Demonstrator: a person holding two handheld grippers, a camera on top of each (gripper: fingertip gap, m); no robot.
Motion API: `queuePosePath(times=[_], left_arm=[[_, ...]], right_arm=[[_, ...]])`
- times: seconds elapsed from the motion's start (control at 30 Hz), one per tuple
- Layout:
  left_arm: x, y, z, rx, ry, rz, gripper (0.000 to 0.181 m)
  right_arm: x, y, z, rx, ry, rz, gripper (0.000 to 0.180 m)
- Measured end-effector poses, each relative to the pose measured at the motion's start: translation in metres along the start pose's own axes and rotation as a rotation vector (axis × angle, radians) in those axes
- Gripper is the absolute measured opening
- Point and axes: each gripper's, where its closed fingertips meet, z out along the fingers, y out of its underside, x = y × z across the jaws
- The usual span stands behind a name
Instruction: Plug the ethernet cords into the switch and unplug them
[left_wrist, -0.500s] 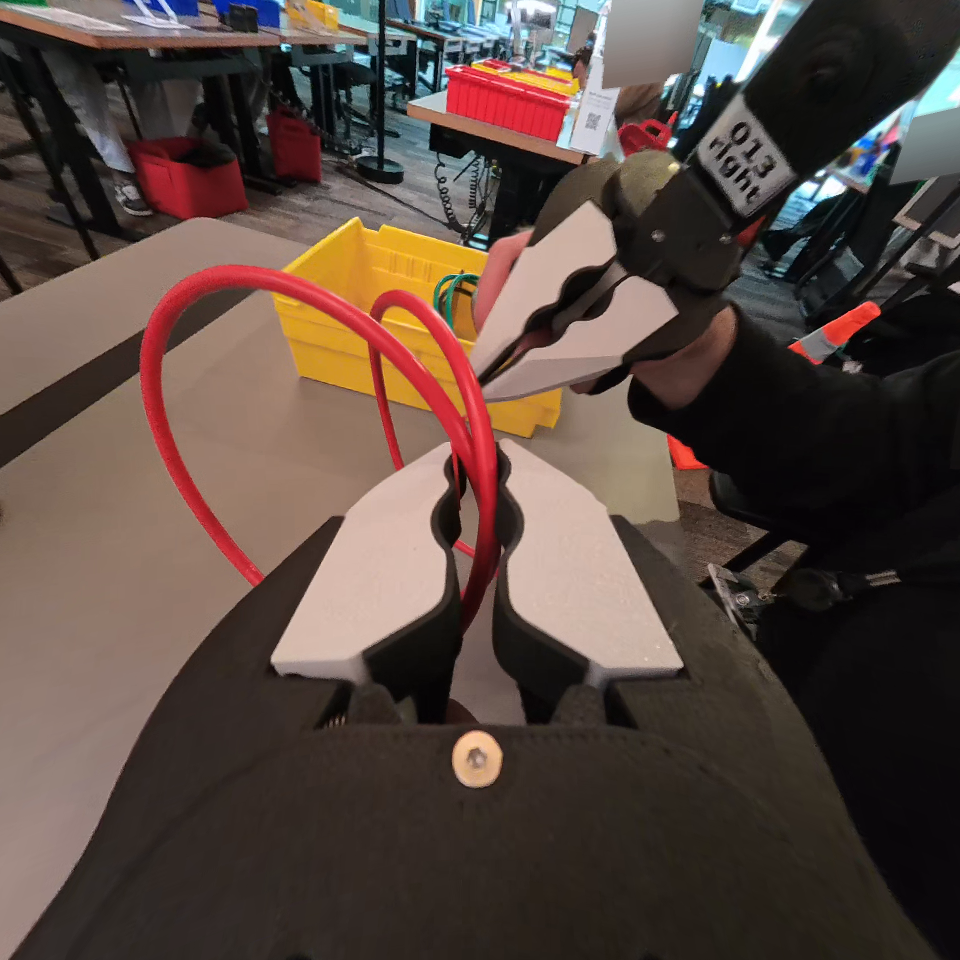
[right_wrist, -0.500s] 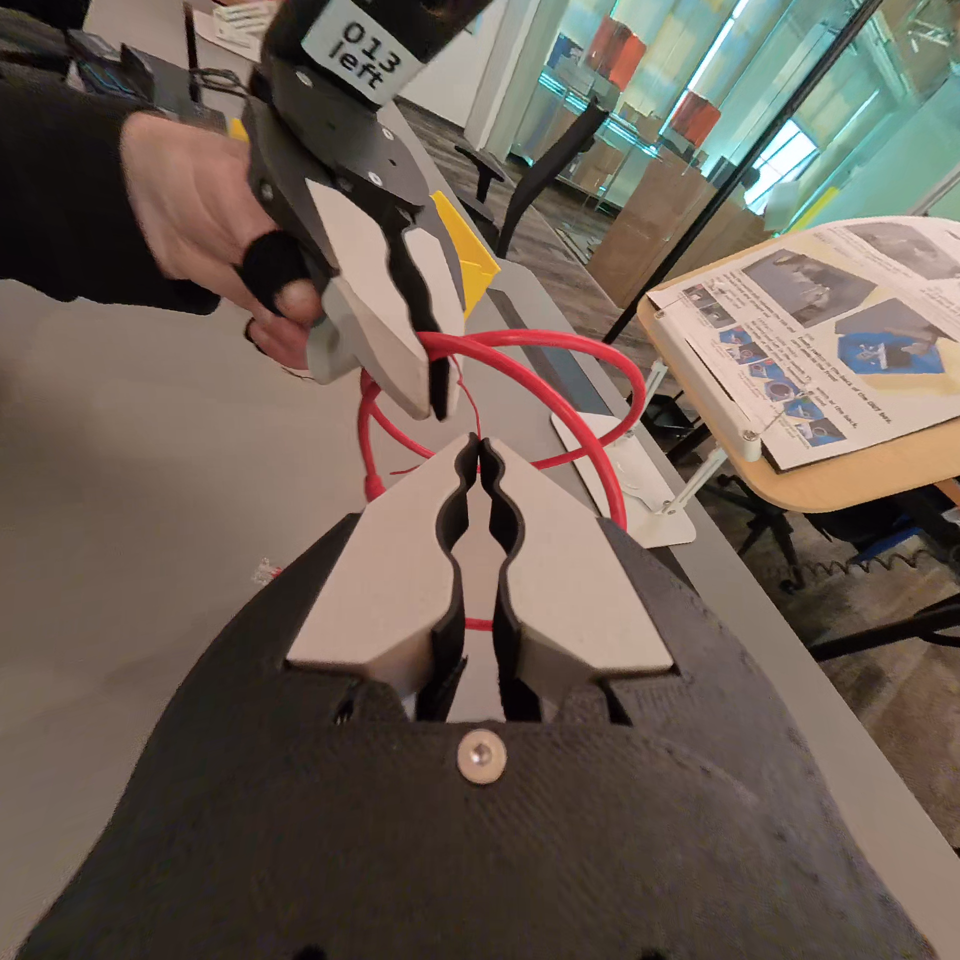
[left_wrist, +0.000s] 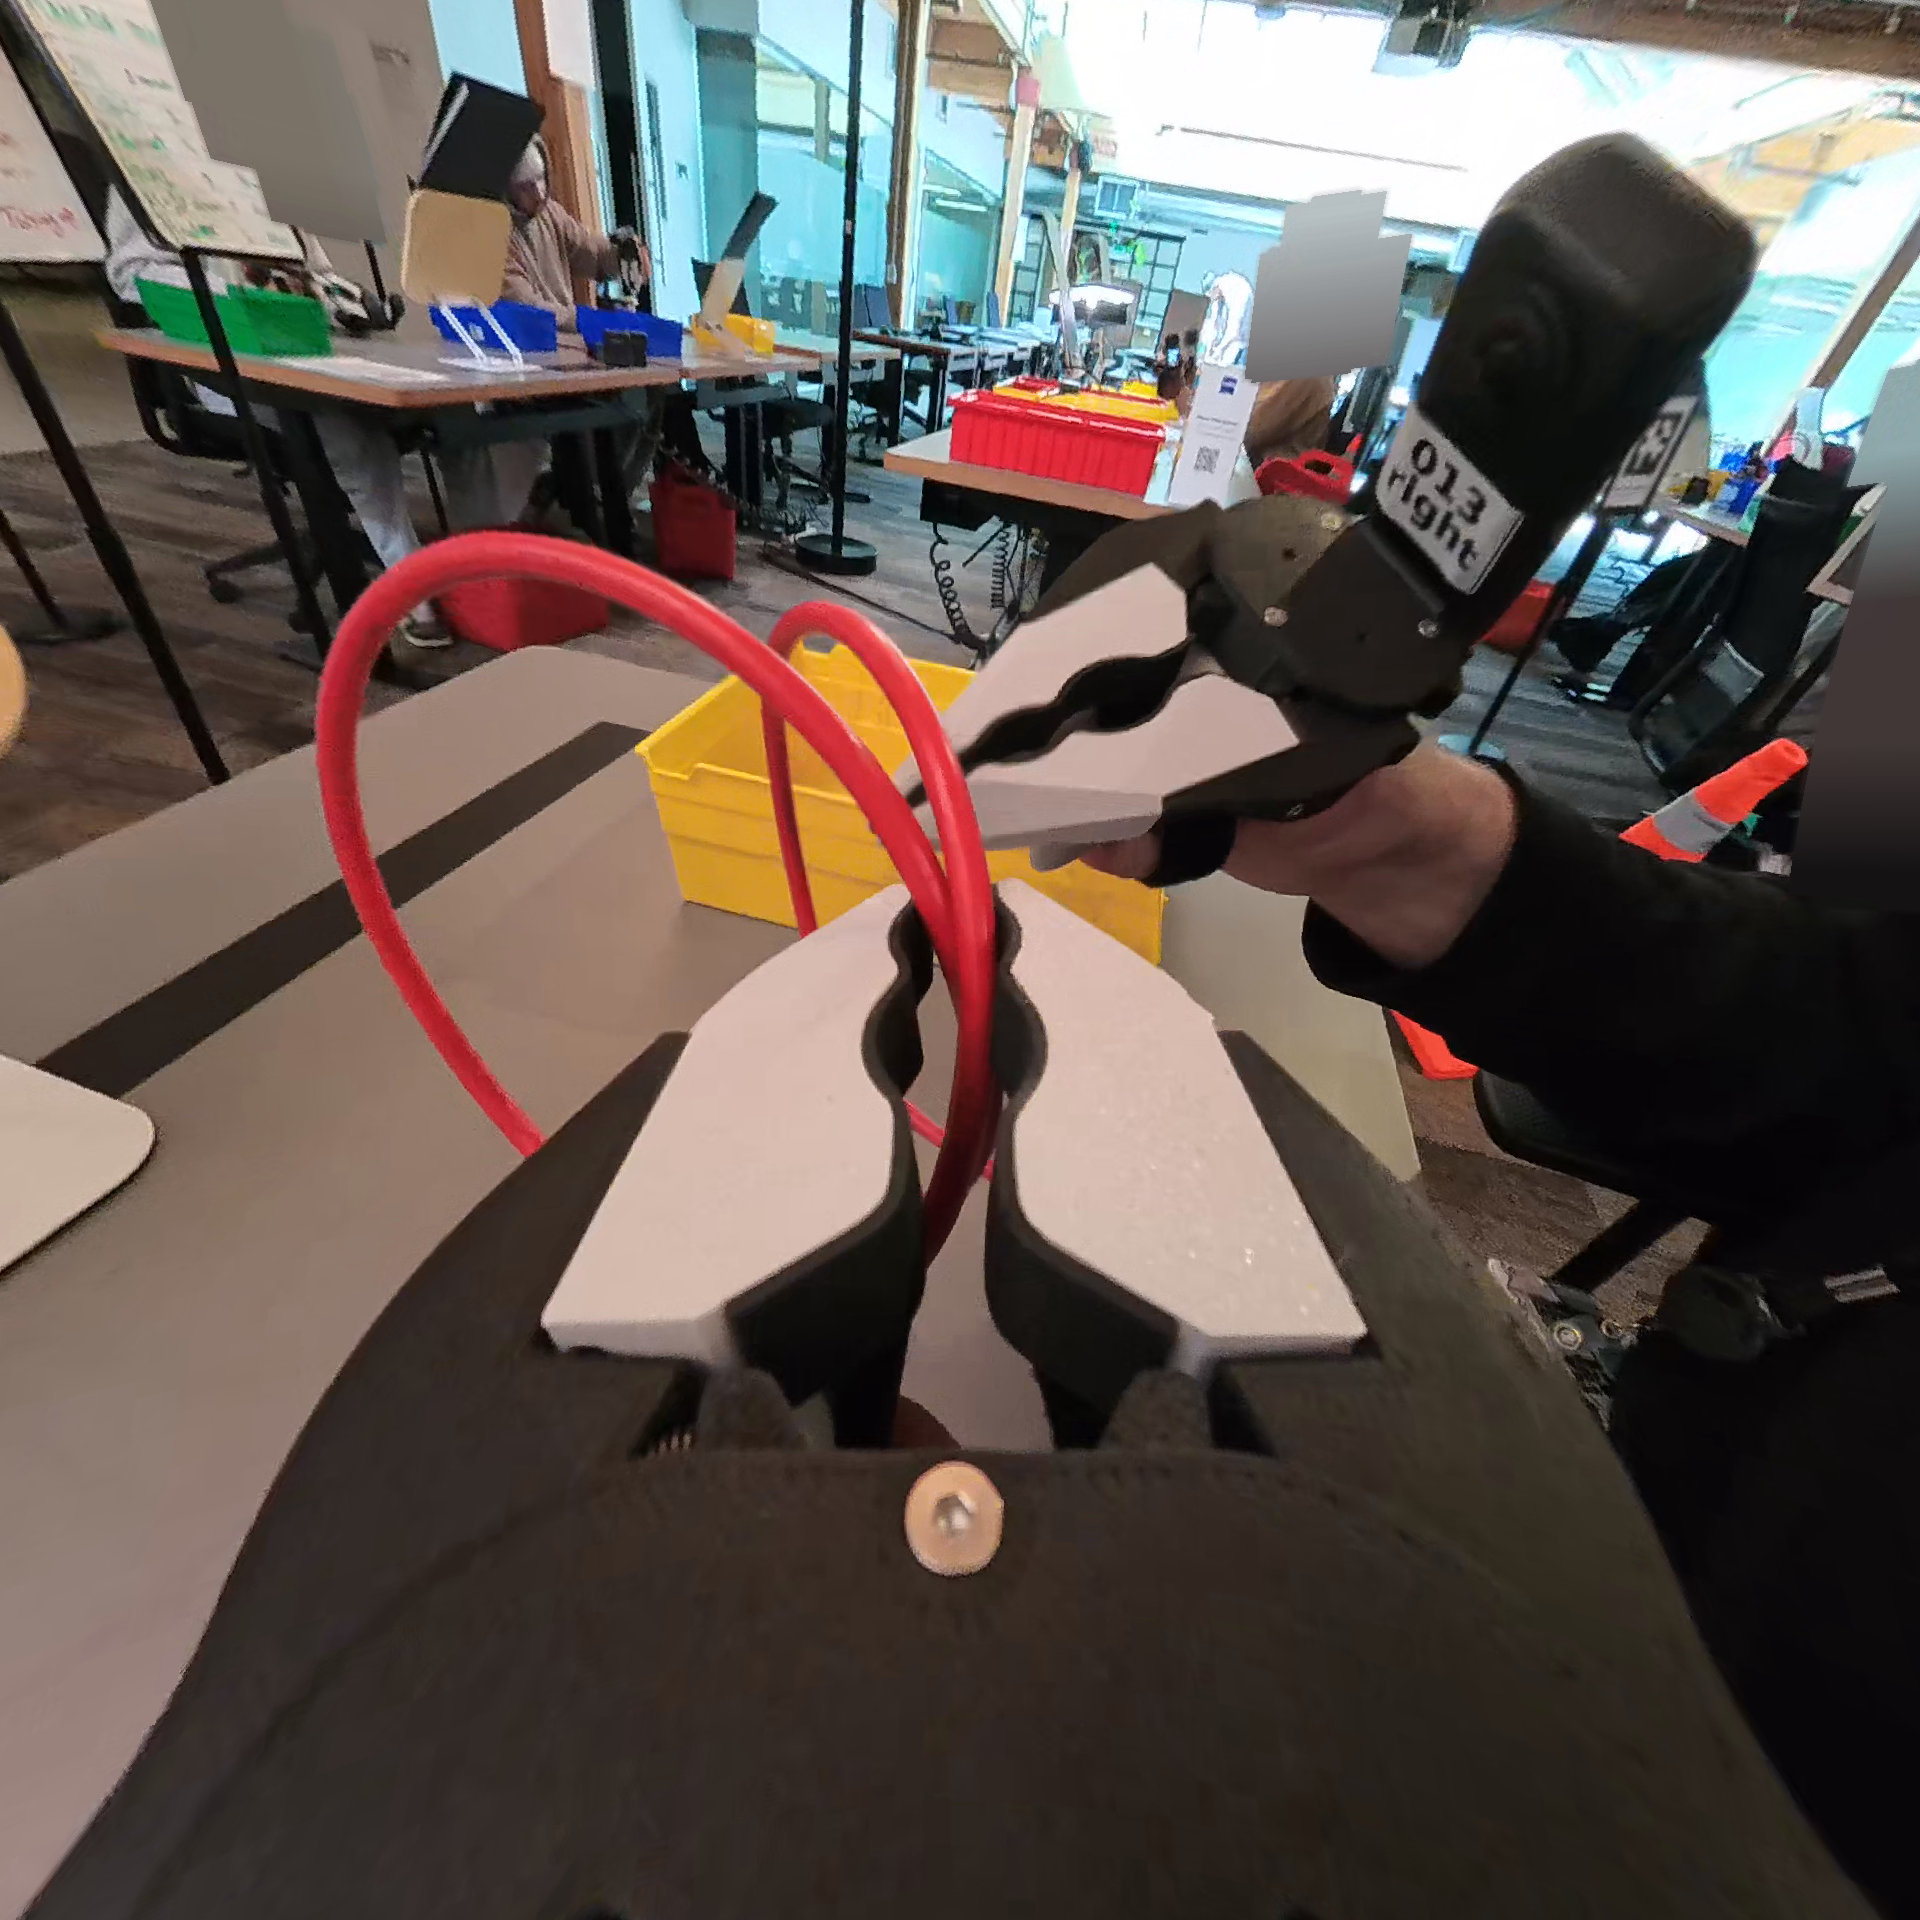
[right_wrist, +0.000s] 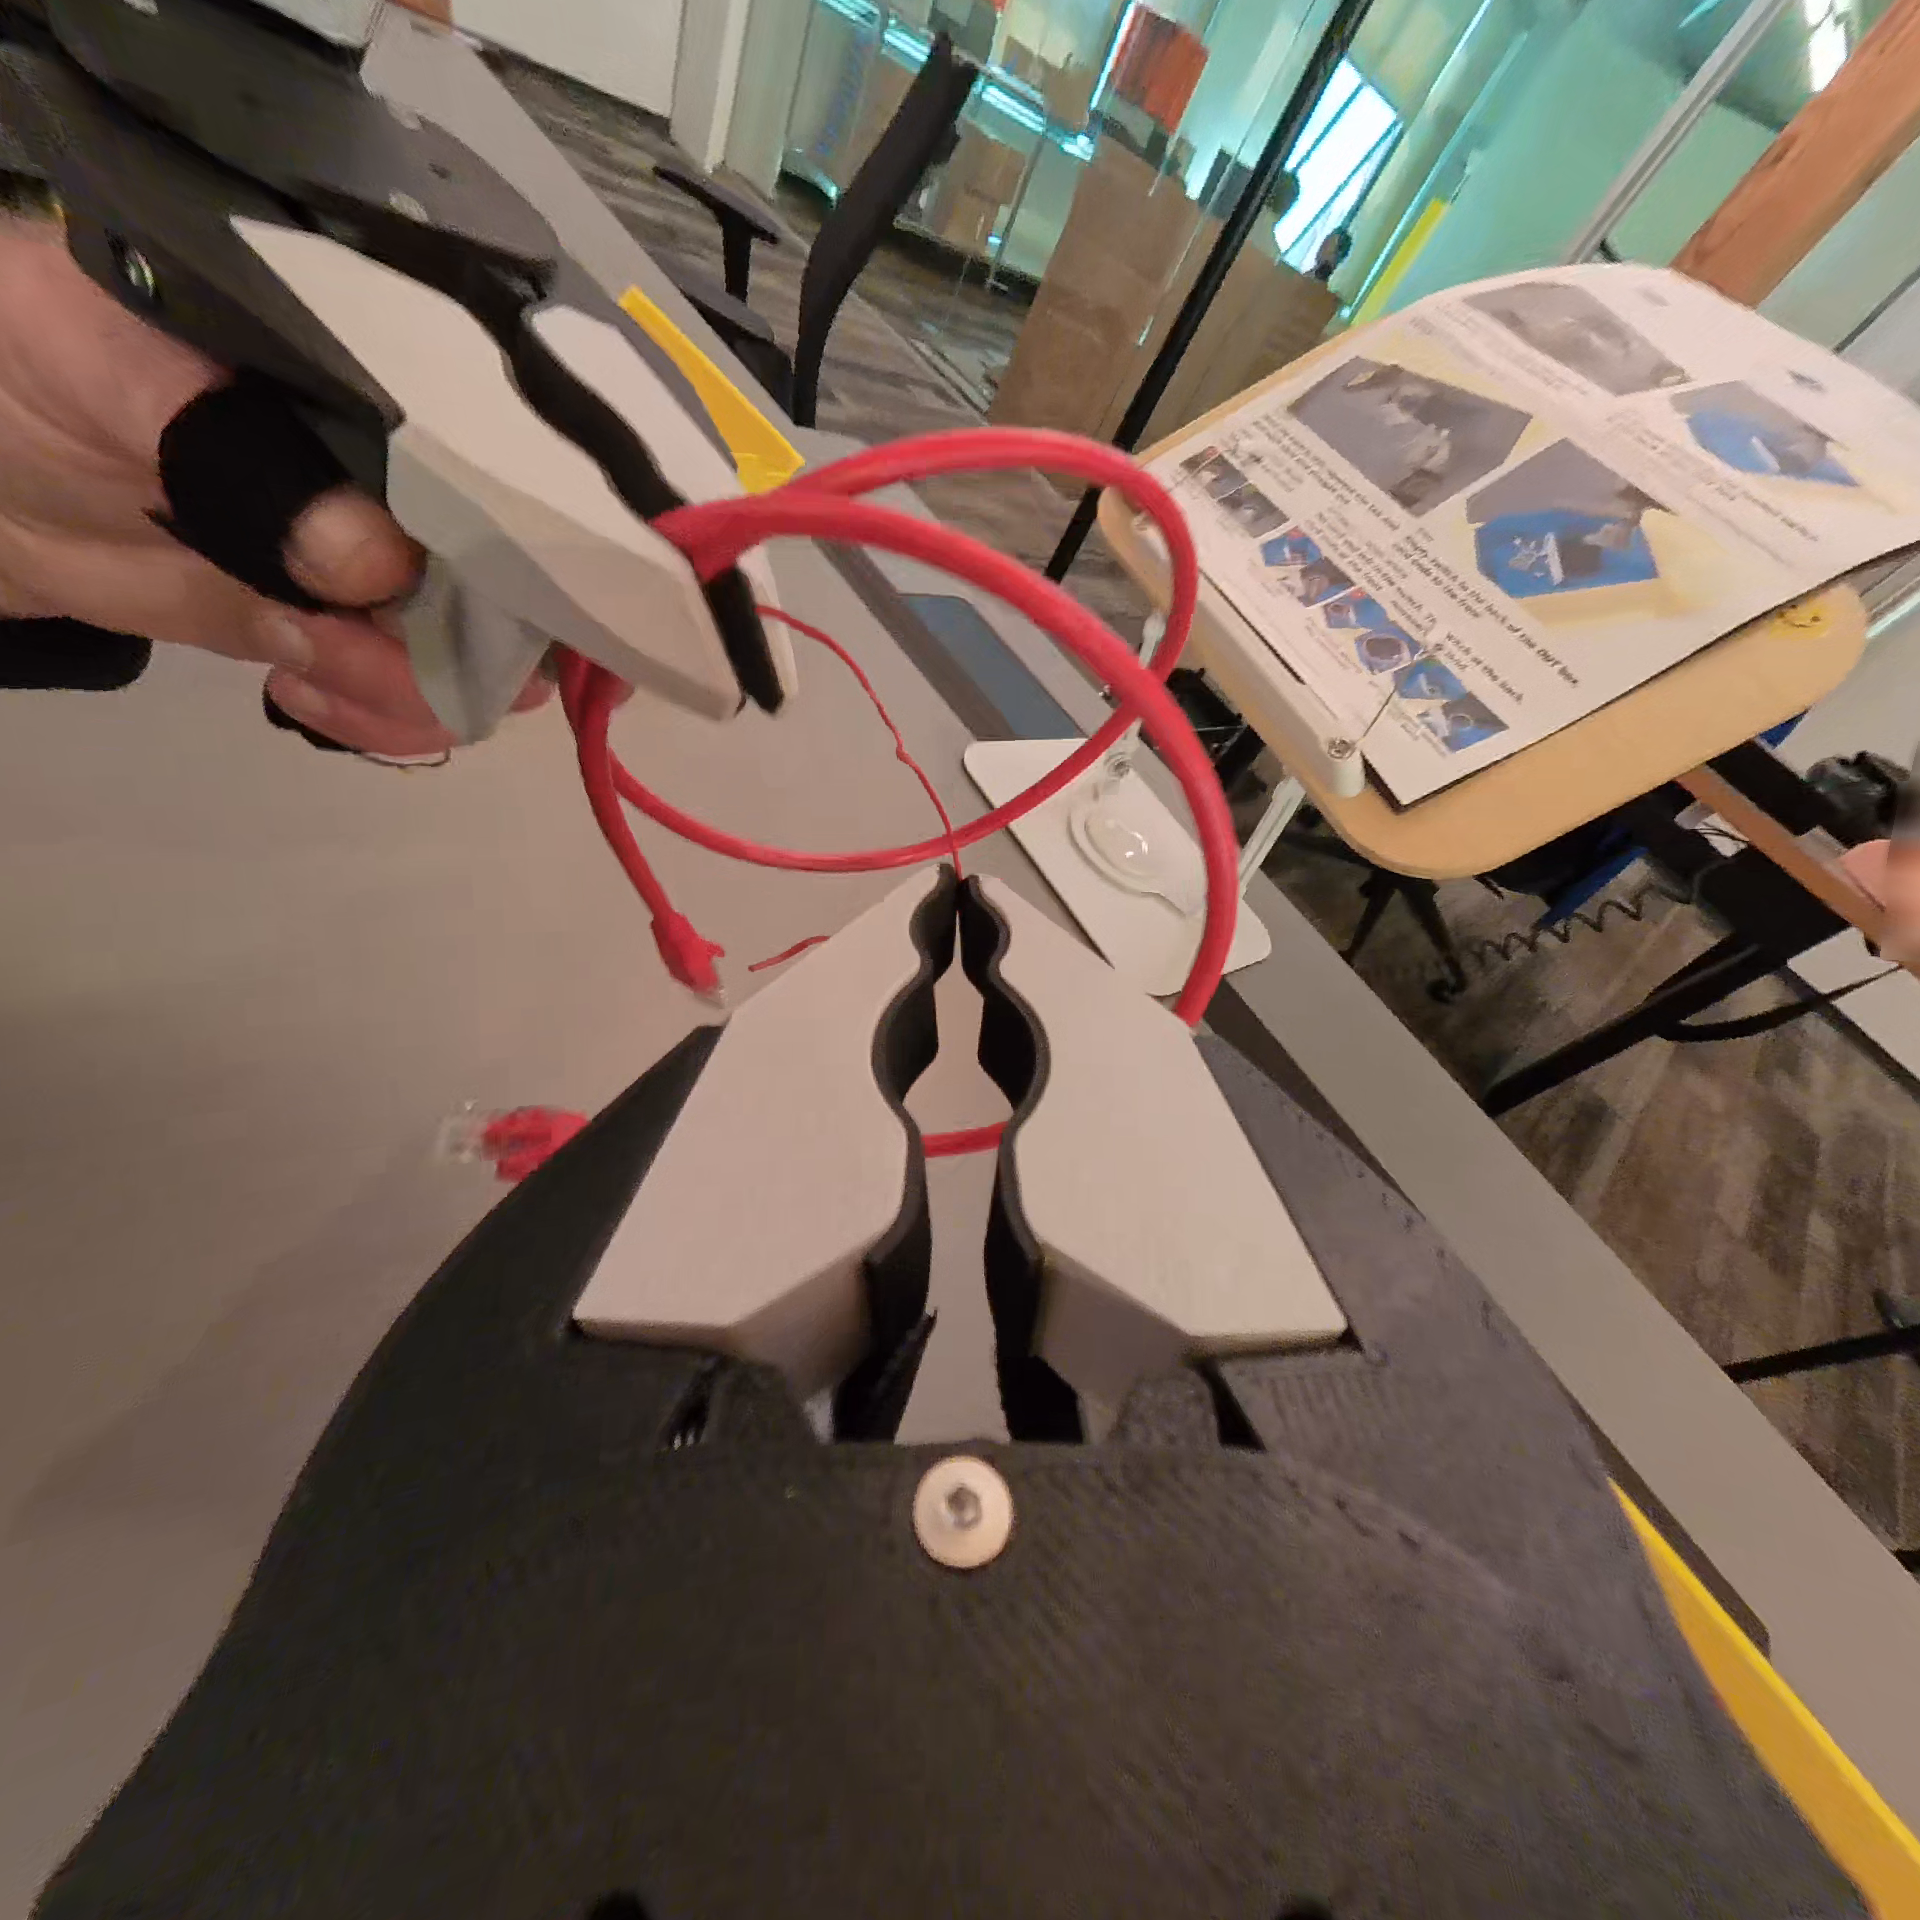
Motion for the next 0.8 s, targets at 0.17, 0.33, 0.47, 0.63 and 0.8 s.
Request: queuePosePath(times=[0.17,0.33,0.47,0.63,0.8], left_arm=[[-0.002,0.003,-0.001,-0.043,-0.030,0.065,0.007],[0.005,0.005,0.003,-0.059,-0.032,0.146,0.008],[0.010,0.013,0.007,-0.104,-0.026,0.212,0.008],[0.009,0.025,0.013,-0.163,-0.053,0.291,0.008],[0.009,0.022,0.012,-0.144,-0.049,0.287,0.009]], right_arm=[[0.002,0.003,0.000,-0.016,-0.005,0.029,0.000],[0.003,0.016,0.008,-0.043,-0.013,0.184,0.000],[-0.002,0.009,0.014,0.022,-0.036,0.314,0.000],[-0.008,-0.008,0.015,0.135,-0.089,0.455,0.000],[-0.017,-0.017,0.008,0.209,-0.242,0.520,0.000]])
